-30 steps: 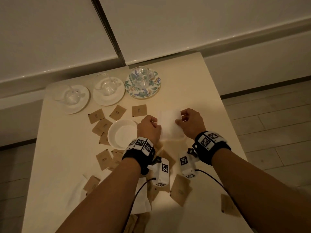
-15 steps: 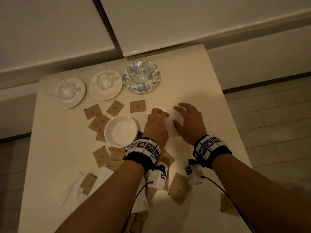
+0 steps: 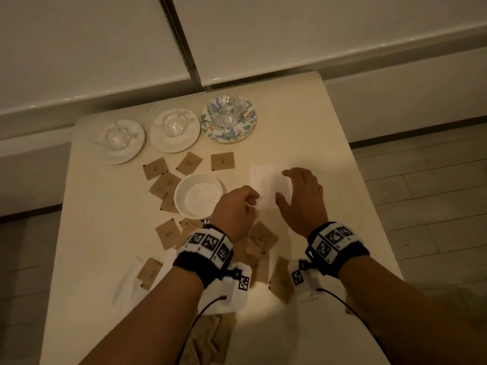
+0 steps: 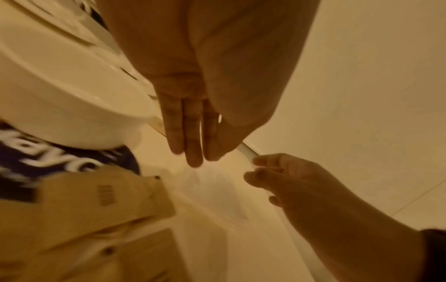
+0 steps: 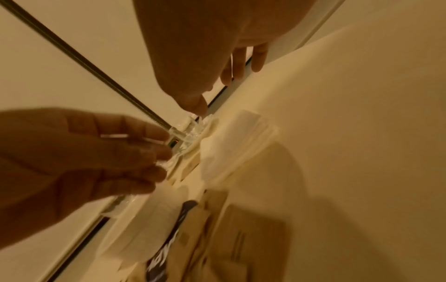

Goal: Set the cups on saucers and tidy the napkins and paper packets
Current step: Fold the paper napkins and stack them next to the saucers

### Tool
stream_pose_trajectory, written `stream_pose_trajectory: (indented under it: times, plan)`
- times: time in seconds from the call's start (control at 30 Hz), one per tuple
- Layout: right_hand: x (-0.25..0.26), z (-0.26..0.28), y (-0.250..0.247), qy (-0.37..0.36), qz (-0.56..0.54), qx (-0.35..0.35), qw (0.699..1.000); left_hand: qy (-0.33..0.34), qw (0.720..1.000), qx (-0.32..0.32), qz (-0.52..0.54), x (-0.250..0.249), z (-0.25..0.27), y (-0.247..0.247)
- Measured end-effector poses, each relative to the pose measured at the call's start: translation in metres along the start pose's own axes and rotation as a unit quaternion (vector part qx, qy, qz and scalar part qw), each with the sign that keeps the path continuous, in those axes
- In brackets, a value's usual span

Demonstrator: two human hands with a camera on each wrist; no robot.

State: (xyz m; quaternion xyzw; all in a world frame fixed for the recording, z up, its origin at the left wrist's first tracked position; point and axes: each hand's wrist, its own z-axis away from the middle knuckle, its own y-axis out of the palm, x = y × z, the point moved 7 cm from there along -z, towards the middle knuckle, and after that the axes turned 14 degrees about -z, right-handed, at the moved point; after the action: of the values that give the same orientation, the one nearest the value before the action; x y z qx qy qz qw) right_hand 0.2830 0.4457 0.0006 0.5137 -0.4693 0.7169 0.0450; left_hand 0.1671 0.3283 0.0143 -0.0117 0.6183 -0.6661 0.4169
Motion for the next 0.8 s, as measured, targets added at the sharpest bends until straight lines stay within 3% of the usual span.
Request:
stream_pose_trajectory:
  times: [0.07,0.17,0.27,0.33,0.43,0.53,0.8]
  plan:
    - [0.013,0.020,0.010,-0.021,-0.017,0.024,0.999,0.001,1.000,0.025,0.009,0.015,0.027,-0.004]
    - [0.036,0.048,0.048,-0.018,-0.040,0.142,0.989,0.011,0.997,0.067,-0.041,0.043,0.067,0.000]
    - [0.052,0.079,0.093,-0.011,0.002,0.266,0.964,0.000,0.988,0.108,-0.107,0.075,0.098,0.011]
    - [0.053,0.099,0.117,-0.007,0.037,0.305,0.952,-0.007,0.978,0.133,-0.162,0.091,0.110,0.017]
    - [0.048,0.115,0.132,0.021,0.090,0.277,0.956,-0.019,0.963,0.145,-0.225,0.105,0.116,0.021]
    - [0.046,0.121,0.136,0.041,0.091,0.241,0.965,-0.027,0.966,0.146,-0.211,0.111,0.117,0.022]
    - [0.047,0.131,0.136,0.069,0.079,0.233,0.967,-0.029,0.972,0.125,-0.199,0.119,0.126,0.023]
